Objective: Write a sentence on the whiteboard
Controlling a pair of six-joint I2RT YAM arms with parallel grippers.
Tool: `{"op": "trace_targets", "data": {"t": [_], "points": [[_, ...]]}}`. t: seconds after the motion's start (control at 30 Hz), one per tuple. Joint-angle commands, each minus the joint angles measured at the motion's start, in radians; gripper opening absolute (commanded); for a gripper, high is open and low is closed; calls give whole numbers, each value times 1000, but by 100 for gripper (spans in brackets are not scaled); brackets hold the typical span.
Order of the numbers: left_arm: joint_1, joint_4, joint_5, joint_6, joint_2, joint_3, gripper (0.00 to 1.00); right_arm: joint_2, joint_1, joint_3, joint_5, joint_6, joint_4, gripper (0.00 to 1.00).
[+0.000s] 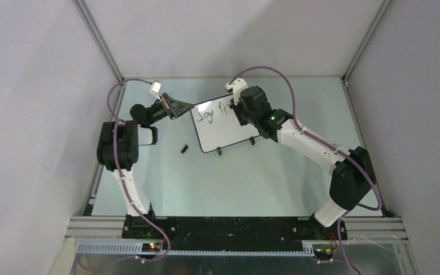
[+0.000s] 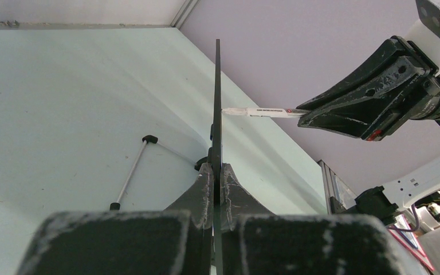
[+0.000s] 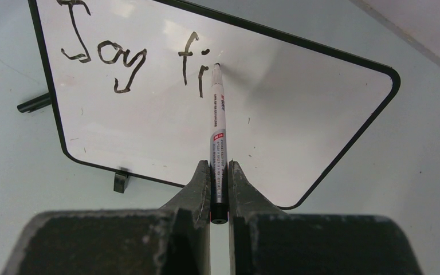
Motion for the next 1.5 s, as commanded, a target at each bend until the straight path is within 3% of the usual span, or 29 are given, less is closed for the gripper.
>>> {"op": "trace_targets", "data": {"t": [0.0, 0.77, 1.47], "points": [[-2, 77, 24, 4, -18, 10, 0, 10, -2, 2, 23, -2, 17, 0], [-2, 77, 23, 5, -21, 9, 0, -9, 7, 14, 13, -20, -76, 0], [-2, 77, 24, 6, -21, 7, 0, 16, 2, 61, 7, -22, -58, 0]]}}
